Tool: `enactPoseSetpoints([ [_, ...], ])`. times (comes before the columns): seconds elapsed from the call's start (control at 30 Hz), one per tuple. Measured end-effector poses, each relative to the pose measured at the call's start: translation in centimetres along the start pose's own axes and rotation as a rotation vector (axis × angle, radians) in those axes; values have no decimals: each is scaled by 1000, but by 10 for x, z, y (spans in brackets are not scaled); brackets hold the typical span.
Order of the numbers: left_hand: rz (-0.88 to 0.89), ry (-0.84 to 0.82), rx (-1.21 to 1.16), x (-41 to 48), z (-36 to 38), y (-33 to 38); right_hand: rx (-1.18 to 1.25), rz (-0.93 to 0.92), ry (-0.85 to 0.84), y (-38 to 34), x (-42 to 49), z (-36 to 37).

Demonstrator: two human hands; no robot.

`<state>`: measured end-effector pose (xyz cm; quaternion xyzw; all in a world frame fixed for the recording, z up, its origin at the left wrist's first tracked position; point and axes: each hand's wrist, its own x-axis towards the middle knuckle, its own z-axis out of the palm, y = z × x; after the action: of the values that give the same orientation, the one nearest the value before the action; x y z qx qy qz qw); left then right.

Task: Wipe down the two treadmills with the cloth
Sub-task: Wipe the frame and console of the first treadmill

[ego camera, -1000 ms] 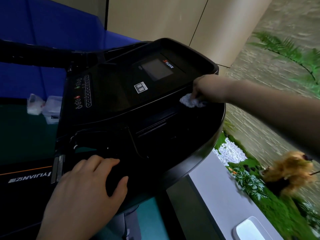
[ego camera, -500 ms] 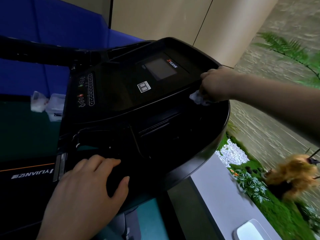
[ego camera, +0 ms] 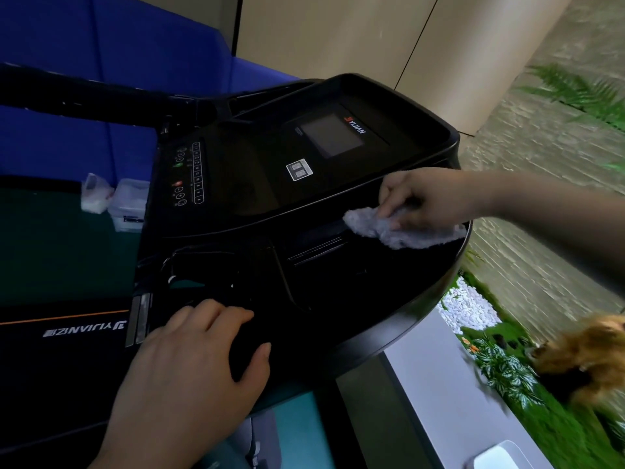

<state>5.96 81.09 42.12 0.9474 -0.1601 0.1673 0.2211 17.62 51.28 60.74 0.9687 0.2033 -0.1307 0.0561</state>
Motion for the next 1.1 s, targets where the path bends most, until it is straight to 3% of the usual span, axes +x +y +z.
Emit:
enactPoseSetpoints([
  [0.1,-4,-10,6,0,0,1,-162,-158,-18,-11,17,23],
  [0.2,-3,-18,17,1,-1,0,-478,-198,-74,-21,32,35],
  [0.27,-4,-19,12,1,-1,0,-553,-228,-120,-29,33,29],
  [0.4,-11,-23,7,0,-1,1,-459,-271,-402,-41,23,26],
  [0.47,-14,-29,13,0,-1,1,-506,-302,-360,-40,28,24],
  [0.57,-15,-30,11,0,-2,1,-553,-300,-152,-34,38,20],
  [0.63,-14,-31,10,0,-2,1,-547,-308,-185,-32,41,23],
  [0.77,-16,-35,-4,0,-2,1,-394,-246,-449,-39,33,29],
  [0.93,-27,-36,4,0,-4,4,-245,-234,-164,-36,45,50],
  [1.1,-26,-48,9,-1,-6,4,-155,-278,-243,-59,65,72],
])
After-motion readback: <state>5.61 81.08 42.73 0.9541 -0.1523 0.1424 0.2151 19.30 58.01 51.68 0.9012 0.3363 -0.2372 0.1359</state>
